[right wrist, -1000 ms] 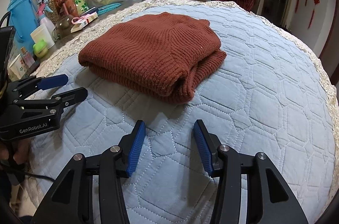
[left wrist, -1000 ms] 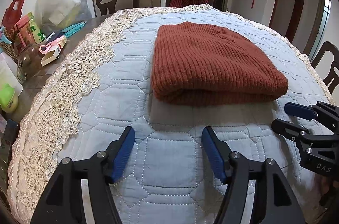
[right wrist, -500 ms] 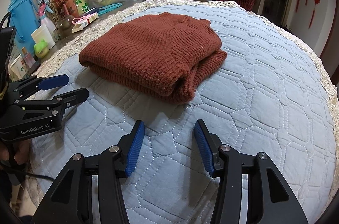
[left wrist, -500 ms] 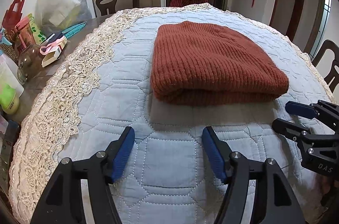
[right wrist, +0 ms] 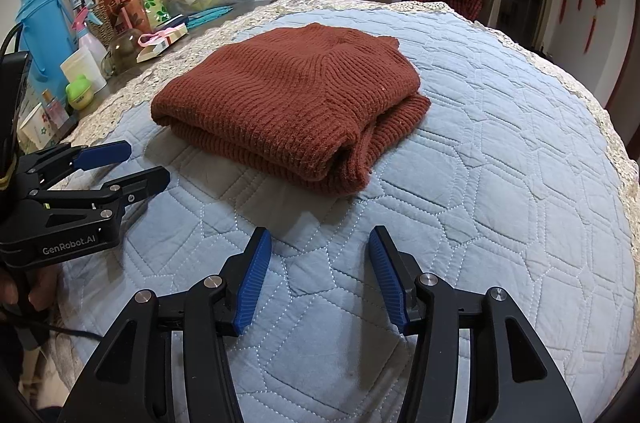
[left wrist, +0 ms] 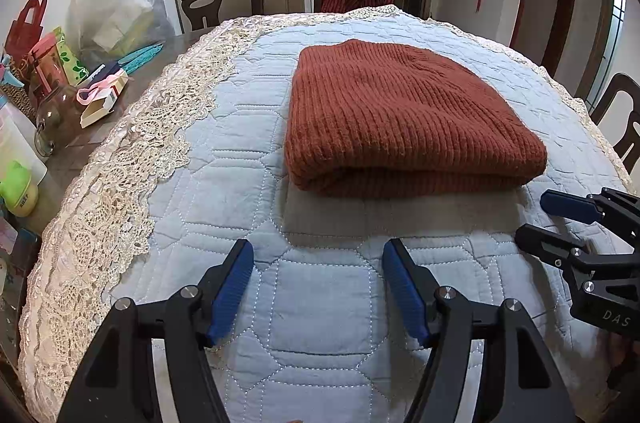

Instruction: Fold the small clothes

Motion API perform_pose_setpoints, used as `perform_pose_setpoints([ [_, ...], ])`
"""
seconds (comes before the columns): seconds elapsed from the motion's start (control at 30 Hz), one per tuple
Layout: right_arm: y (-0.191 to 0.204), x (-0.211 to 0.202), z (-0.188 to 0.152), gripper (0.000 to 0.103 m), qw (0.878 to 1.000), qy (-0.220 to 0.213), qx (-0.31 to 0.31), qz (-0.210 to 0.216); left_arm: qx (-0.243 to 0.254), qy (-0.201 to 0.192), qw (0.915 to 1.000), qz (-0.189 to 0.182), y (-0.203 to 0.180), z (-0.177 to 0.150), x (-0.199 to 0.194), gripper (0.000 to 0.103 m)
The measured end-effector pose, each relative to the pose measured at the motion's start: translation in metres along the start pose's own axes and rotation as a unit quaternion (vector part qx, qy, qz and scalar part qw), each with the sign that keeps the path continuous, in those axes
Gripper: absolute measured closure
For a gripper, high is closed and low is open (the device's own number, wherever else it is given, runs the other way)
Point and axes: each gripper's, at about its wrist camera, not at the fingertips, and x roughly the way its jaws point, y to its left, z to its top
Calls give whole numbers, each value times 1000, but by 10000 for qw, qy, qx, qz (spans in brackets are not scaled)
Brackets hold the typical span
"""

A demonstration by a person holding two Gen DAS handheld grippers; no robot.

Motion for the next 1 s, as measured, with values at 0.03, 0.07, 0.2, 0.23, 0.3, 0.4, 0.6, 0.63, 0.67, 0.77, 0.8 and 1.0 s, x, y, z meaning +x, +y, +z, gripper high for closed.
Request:
perform_pose_setpoints([
  [0.03, 0, 0, 0, 51, 10000, 0, 1, 1, 0, 0, 10000, -1, 0, 0, 0, 33],
  [0.07, 0, 0, 0, 51, 10000, 0, 2, 3, -2, 0, 10000, -3, 0, 0, 0, 33],
  [0.2, 1, 0, 0, 50, 10000, 0, 2, 4, 2, 0, 10000, 1, 0, 0, 0, 33],
  [0.23, 1, 0, 0, 50, 10000, 0, 2, 5, 1, 0, 10000, 0, 0, 0, 0, 33],
  [0.3, 1, 0, 0, 50, 10000, -1, 4, 5, 1, 0, 10000, 0, 0, 0, 0, 33],
  [0.4, 1, 0, 0, 50, 10000, -1, 4, 5, 4, 0, 10000, 4, 0, 0, 0, 33],
  [0.6, 0, 0, 0, 50, 10000, -1, 7, 6, 7, -1, 10000, 10, 1, 0, 0, 32],
  [0.63, 0, 0, 0, 50, 10000, -1, 7, 7, 7, 0, 10000, 9, 1, 0, 0, 32],
  [0.67, 0, 0, 0, 50, 10000, -1, 8, 8, 7, 0, 10000, 8, 1, 0, 0, 32],
  [0.77, 0, 0, 0, 50, 10000, -1, 9, 11, 10, 0, 10000, 12, 0, 0, 0, 32],
  [0.8, 0, 0, 0, 49, 10000, -1, 9, 11, 12, 1, 10000, 18, 1, 0, 0, 32],
  [1.0, 0, 0, 0, 49, 10000, -1, 10, 11, 15, 5, 10000, 54, 2, -1, -1, 30],
])
